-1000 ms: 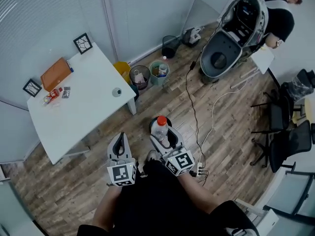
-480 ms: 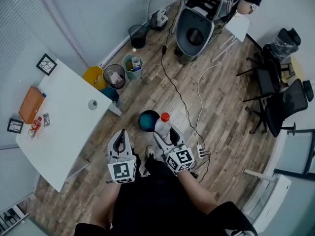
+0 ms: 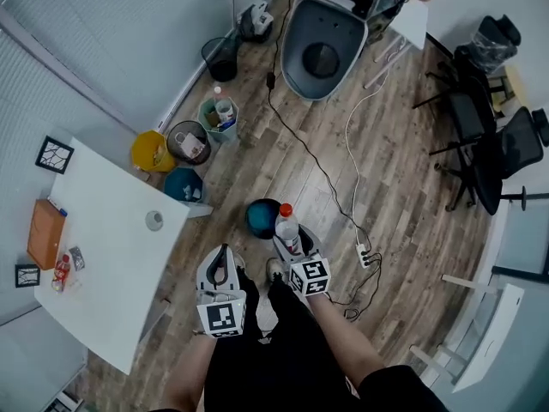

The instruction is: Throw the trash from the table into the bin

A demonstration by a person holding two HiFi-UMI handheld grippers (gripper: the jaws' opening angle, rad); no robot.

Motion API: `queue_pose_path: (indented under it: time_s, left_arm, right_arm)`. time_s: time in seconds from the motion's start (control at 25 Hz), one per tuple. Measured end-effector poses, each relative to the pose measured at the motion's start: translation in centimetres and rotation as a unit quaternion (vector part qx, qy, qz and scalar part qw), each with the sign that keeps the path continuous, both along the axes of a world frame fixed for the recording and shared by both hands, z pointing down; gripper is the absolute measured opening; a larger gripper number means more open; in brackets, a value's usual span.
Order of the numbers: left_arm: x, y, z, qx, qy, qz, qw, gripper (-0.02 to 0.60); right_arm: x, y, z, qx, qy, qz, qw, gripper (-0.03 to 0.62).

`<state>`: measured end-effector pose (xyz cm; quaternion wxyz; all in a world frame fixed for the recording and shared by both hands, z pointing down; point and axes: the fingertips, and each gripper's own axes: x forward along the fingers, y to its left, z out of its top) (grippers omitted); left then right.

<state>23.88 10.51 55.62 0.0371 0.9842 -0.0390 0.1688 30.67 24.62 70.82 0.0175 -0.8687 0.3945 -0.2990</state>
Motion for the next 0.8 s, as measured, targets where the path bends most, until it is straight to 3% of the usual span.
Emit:
queue_pose_path:
  time_s: [0.4, 0.8]
  left_arm:
    - [2.9, -0.1, 5.4, -0.036, -0.032, -0.007, 0.9988, -0.002]
    - [1.9, -1.8, 8.6, -0.045, -0.066, -0.035, 0.9962, -0.003]
  right_arm:
    - [2.6, -1.9, 12.3, -0.066, -0.042, -0.013, 0.997, 0.299]
    - [2.4, -1.9, 20.1, -0.133, -0.082, -0.02, 0.988, 0.301]
